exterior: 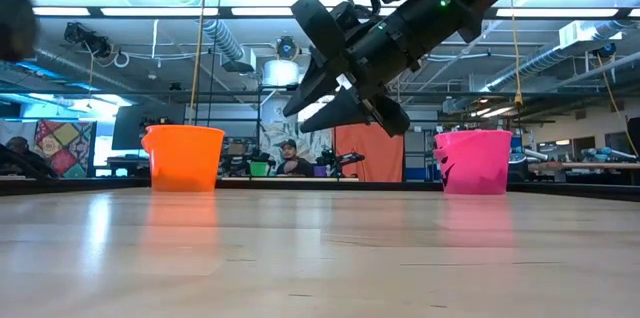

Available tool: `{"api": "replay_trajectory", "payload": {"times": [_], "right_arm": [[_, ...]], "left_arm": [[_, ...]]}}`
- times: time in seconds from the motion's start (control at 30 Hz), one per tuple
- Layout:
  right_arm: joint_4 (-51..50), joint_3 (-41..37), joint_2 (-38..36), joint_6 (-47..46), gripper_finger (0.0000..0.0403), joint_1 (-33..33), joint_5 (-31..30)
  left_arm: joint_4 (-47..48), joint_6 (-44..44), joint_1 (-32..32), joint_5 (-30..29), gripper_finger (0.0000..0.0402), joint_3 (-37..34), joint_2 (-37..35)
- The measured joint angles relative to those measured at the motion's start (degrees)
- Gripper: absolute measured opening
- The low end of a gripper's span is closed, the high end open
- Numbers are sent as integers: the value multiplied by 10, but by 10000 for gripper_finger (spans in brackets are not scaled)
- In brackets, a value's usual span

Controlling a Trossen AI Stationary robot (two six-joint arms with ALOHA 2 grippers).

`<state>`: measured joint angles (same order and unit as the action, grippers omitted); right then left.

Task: Sort candy by brand, put in halloween buckets
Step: Put the orange chocolate bar into the orange bucket

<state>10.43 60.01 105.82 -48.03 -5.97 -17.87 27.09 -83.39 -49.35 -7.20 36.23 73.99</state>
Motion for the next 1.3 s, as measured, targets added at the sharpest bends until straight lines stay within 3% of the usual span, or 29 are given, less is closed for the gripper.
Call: {"api": "replay_trajectory", "payload": {"times": [0.4,0.63,0.8,1.13,1.3], "right_arm": [[17,0,0,-61,156,-10,54],[17,0,0,-74,156,-23,54],[17,0,0,-101,156,-28,23],[17,0,0,-136,156,-28,9],[17,0,0,-140,156,-28,9]], "left_arm": [[118,212,175,-12,21,0,-99],[146,383,305,-5,21,2,-173],[219,511,423,-2,21,32,-210],[250,760,661,-1,21,106,-207],[248,783,759,-1,21,122,-187]]}}
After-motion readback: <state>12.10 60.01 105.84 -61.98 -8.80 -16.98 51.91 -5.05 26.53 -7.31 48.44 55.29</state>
